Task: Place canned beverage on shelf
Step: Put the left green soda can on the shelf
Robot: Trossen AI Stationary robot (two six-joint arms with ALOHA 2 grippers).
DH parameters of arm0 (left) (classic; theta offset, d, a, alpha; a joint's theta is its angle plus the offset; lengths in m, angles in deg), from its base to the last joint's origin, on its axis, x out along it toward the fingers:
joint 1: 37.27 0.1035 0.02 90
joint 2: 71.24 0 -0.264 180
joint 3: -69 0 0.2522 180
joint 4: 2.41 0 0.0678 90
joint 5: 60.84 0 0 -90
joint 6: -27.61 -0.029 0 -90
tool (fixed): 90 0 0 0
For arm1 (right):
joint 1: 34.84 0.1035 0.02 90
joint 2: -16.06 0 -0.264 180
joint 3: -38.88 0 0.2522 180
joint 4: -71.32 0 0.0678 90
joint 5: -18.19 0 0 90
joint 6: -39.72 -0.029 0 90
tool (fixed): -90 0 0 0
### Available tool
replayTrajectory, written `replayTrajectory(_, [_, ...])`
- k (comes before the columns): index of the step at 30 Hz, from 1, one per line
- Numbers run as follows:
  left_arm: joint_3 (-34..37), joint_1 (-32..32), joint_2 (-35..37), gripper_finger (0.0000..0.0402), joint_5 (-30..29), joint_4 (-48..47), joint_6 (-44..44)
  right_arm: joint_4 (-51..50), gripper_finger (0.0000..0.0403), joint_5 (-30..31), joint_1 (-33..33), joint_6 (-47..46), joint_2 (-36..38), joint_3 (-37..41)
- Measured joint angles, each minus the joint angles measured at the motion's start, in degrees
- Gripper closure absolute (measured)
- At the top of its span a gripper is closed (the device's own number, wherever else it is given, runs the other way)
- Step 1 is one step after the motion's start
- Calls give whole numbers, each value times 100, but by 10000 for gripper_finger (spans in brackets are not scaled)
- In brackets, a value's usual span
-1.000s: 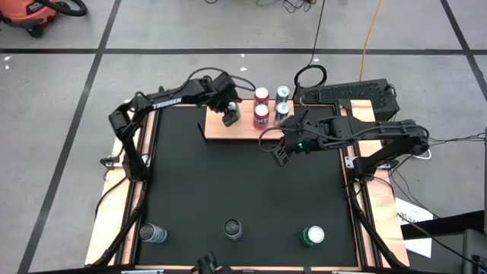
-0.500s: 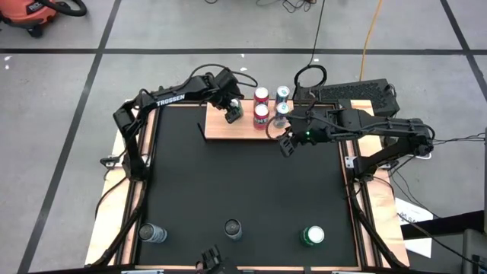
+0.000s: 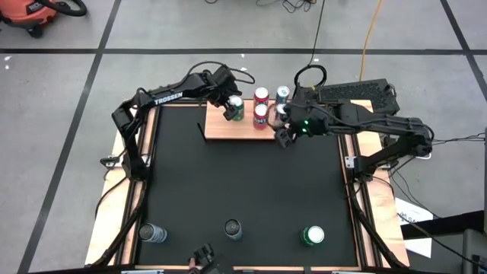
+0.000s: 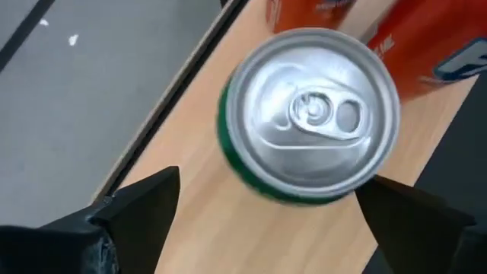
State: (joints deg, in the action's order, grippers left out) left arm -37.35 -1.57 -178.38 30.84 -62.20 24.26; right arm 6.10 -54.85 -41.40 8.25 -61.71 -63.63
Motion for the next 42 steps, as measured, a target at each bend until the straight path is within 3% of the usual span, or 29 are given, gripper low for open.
replayTrajectory(8, [-395, -4, 429, 11, -147, -704, 1, 1852, 185, -1279, -1113, 1145, -785, -2])
replayTrajectory(17, [-401, 98, 1144, 11, -1040, -1088, 282, 3114, 233, -2380, -2170, 1585, -2016, 0])
replayTrajectory(25, [-359, 118, 1256, 11, -1271, -1618, 567, 3977, 271, -2456, -2346, 2132, -2718, 0])
replayTrajectory(42, [-353, 114, 1256, 10, -1288, -1705, 601, 4609, 331, -2428, -2348, 2841, -3273, -2])
